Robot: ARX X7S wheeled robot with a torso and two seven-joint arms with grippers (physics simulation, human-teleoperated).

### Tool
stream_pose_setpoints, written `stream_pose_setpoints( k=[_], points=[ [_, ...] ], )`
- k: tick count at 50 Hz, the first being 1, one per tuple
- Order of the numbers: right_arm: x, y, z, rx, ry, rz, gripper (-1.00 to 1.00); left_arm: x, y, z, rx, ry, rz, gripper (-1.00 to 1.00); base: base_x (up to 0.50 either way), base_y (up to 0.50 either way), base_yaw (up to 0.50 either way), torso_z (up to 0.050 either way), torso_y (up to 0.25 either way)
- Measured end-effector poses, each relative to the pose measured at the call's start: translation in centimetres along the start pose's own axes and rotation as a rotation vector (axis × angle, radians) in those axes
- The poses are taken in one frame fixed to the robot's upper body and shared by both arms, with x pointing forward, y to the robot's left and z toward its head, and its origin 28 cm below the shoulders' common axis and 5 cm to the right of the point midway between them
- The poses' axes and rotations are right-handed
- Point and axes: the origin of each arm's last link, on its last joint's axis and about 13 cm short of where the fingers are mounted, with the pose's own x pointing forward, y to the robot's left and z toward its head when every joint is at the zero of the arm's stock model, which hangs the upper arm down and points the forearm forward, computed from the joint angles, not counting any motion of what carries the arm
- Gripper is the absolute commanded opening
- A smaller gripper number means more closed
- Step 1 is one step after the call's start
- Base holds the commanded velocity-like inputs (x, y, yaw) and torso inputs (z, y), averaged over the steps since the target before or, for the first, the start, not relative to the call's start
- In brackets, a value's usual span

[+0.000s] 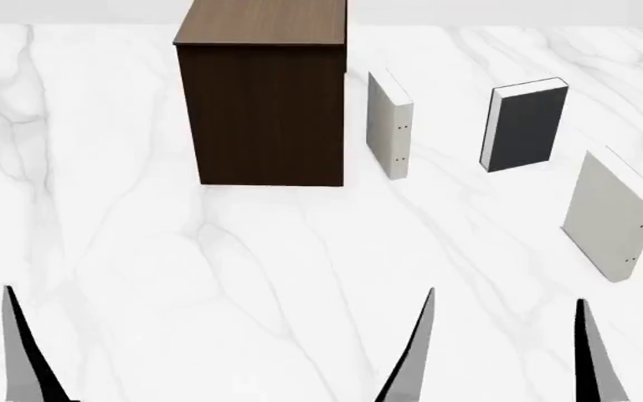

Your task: Pick up the book in the middle and place it on the cabinet shelf.

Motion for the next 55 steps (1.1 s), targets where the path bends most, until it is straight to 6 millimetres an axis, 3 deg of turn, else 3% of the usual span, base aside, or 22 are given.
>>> stream_pose_setpoints(
  k=[16, 55],
  points=[
    [0.4, 0.1, 2.1, 0.036, -0.140, 0.004, 1.00, 0.3, 0.2, 1.4, 0.016, -0.103, 0.016, 1.00, 0.50, 0.05, 0.00, 0.000, 0.000],
    [0.3, 0.4, 2.6, 0.057, -0.157, 0.051, 1.00, 0.2, 0.1, 1.7, 0.015, -0.127, 0.003, 1.00, 0.50, 0.05, 0.00, 0.000, 0.000]
  ],
)
